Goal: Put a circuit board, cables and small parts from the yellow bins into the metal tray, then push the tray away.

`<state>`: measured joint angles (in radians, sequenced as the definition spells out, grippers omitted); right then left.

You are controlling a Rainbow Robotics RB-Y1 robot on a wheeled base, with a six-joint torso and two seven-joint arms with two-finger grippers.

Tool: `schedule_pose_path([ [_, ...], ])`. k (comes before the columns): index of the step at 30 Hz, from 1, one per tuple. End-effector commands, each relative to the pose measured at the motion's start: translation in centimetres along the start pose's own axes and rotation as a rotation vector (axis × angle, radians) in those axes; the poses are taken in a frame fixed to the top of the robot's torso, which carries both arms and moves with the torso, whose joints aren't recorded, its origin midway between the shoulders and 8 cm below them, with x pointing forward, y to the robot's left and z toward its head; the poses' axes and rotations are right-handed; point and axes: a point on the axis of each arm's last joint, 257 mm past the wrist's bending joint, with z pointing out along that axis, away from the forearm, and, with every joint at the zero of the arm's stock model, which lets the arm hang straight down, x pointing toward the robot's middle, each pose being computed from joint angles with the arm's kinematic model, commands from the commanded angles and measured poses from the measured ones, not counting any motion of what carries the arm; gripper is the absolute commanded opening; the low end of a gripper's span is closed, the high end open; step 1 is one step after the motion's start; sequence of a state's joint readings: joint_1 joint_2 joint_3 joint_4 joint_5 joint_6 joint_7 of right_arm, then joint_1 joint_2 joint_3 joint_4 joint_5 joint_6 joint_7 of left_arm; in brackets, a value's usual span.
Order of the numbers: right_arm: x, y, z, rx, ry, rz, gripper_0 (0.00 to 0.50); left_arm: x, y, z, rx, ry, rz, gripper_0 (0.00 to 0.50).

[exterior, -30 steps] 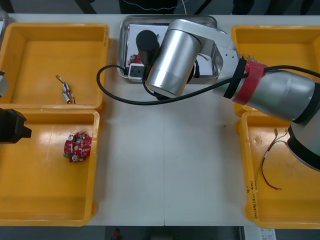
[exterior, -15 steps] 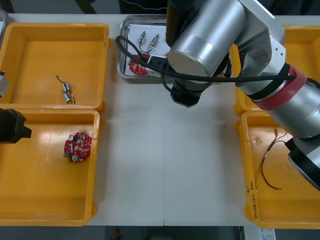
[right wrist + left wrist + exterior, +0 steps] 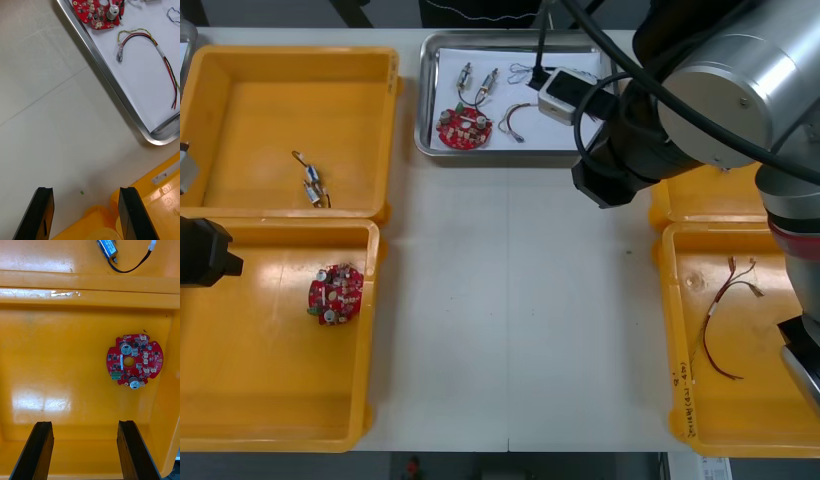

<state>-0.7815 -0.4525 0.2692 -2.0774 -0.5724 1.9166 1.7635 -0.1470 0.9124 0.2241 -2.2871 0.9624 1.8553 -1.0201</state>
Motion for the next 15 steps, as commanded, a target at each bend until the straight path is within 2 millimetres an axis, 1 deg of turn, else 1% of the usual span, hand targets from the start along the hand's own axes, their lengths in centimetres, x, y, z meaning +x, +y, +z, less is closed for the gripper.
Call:
schedule_pose_path([
  [1, 3.0, -2.3, -1.8, 0.041, -0.022, 0.116, 0.500, -0.5, 1.1, -1.2, -0.036, -0.027, 0.112, 0.500],
  [2, 3.7, -2.7, -2.0, 0.042, -0.021, 0.140, 0.500, -0.5, 1.1, -1.2, -0.036, -0.027, 0.112, 0.500],
  [3, 4.1, -2.8, -2.1, 0.041, -0.020, 0.157, 0.500, -0.5, 1.1, -1.2, -0.036, -0.027, 0.112, 0.500],
  [5, 5.7, -2.9, -2.1, 0.023, -0.009, 0.239, 0.500, -0.5, 1.1, -1.2, -0.036, -0.027, 0.112, 0.500],
  [6, 6.1, -3.0, -2.2, 0.021, -0.009, 0.258, 0.500, -0.5, 1.1, -1.2, -0.036, -0.027, 0.112, 0.500],
  [9, 8.0, -3.3, -2.6, 0.013, 0.000, 0.353, 0.500, -0.5, 1.1, -1.2, -0.036, -0.027, 0.112, 0.500],
  [11, 9.2, -3.7, -2.9, 0.020, 0.011, 0.397, 0.500, -0.5, 1.1, -1.2, -0.036, -0.027, 0.112, 0.500],
  [14, 11.7, -4.4, -3.4, 0.050, 0.034, 0.472, 0.500, -0.5, 1.1, -1.2, -0.036, -0.027, 0.112, 0.500],
  [15, 12.1, -4.5, -3.4, 0.054, 0.039, 0.486, 0.500, -0.5, 1.1, -1.2, -0.036, -0.027, 0.112, 0.500],
])
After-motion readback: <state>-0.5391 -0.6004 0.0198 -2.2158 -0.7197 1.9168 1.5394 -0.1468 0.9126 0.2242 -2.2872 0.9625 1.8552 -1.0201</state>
